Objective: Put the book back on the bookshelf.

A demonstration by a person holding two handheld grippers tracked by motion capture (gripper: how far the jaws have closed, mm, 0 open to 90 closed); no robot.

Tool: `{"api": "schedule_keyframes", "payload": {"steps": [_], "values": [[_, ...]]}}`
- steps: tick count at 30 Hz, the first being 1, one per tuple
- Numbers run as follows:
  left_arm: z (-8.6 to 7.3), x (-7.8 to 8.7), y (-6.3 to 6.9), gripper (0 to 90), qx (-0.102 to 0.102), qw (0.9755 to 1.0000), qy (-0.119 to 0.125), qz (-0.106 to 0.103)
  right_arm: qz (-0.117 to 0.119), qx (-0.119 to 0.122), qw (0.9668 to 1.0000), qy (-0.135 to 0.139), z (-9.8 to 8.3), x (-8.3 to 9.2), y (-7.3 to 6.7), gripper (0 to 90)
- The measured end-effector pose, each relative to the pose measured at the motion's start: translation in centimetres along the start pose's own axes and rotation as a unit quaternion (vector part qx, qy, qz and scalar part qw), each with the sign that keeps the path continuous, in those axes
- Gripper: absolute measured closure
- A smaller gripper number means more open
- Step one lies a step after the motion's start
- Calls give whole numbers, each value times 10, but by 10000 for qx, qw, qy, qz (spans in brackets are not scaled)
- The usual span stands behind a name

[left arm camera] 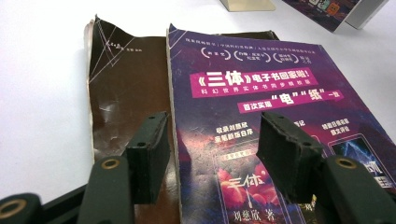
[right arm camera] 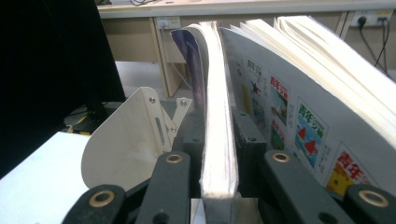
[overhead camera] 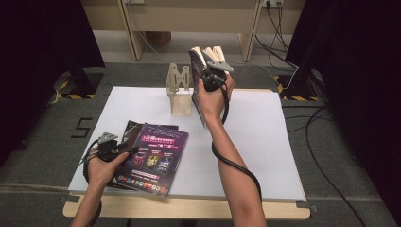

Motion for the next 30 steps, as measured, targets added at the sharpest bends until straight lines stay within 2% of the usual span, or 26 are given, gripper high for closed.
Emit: {"api": "schedule_keyframes", "payload": {"steps": [6,13,17,24,30], "values": [[0,0,1,424,-11,10000,-9,-8,-54,-7,9999,-101,2,-2,-1,818],[0,0,0,423,-5,10000,-9,8,-149,112,9998,-46,1,-2,-2,832],[0,0,0,424,6,10000,12,3,-151,139,9997,90,0,-2,-3,834],[0,1,-1,424,13,10000,14,15,-183,18,9994,293,-1,-4,-3,834],[0,1,-3,424,24,10000,18,22,-266,53,9985,477,-1,-6,-3,835]]}}
Point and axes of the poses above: each handheld gripper's, and its own axes: x roughly backward along the jaws, z roughly out of its top, y roughly to its right, the point moved 5 cm from there along -x, roughly forward along the jaws, and after that the axes turned 1 degree about x, right-handed, at the moved point
